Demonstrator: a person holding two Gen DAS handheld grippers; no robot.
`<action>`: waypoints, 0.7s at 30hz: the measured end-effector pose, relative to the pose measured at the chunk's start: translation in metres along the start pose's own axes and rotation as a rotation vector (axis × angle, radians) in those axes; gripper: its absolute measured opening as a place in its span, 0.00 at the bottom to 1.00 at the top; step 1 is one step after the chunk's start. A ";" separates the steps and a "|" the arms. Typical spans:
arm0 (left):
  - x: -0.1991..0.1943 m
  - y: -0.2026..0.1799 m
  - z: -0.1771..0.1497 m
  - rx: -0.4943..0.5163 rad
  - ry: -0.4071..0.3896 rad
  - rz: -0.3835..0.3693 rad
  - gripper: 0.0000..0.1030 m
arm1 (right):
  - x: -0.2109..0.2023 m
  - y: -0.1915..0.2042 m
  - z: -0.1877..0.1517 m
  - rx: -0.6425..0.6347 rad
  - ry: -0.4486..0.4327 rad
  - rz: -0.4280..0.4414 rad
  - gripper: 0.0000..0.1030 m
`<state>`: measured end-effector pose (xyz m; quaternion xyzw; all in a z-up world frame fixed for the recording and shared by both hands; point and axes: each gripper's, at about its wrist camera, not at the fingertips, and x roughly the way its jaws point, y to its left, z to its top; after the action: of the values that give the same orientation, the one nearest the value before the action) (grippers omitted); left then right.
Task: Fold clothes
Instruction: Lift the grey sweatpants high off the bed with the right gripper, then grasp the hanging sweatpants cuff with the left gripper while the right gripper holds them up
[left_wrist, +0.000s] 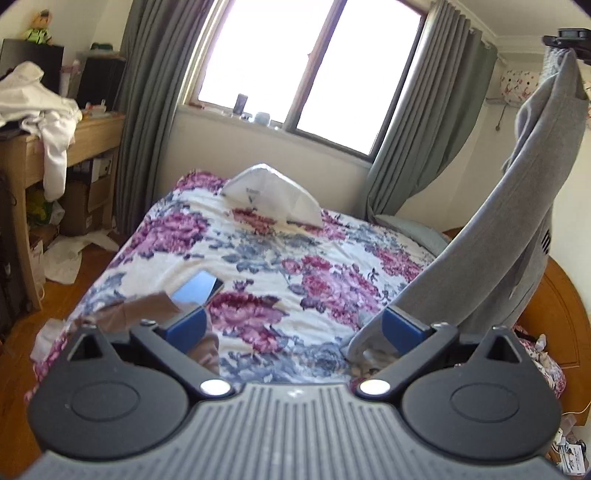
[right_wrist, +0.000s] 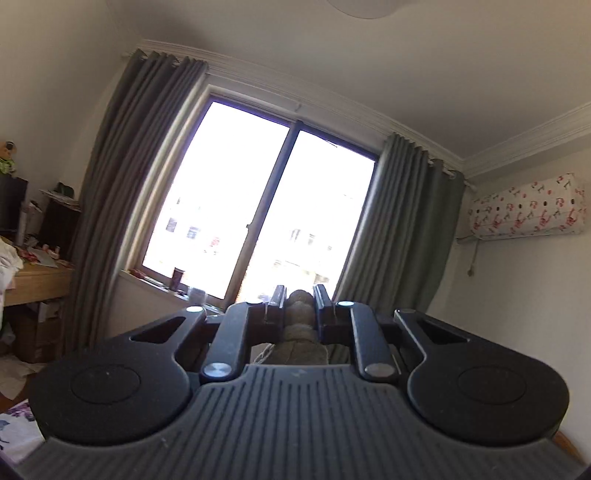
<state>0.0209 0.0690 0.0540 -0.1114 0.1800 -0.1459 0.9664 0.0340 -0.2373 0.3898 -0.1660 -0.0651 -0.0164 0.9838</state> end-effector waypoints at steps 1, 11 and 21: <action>-0.007 -0.004 0.011 0.030 -0.042 -0.011 1.00 | -0.008 0.017 -0.004 0.017 -0.006 0.046 0.14; -0.010 -0.055 0.076 0.220 -0.078 -0.233 0.94 | -0.033 0.113 -0.079 0.333 0.215 0.474 0.12; 0.055 -0.080 0.029 0.194 0.098 -0.247 0.54 | -0.051 0.142 -0.106 0.440 0.383 0.631 0.12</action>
<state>0.0621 -0.0188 0.0848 -0.0317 0.1969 -0.2857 0.9374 0.0039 -0.1378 0.2380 0.0420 0.1707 0.2691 0.9469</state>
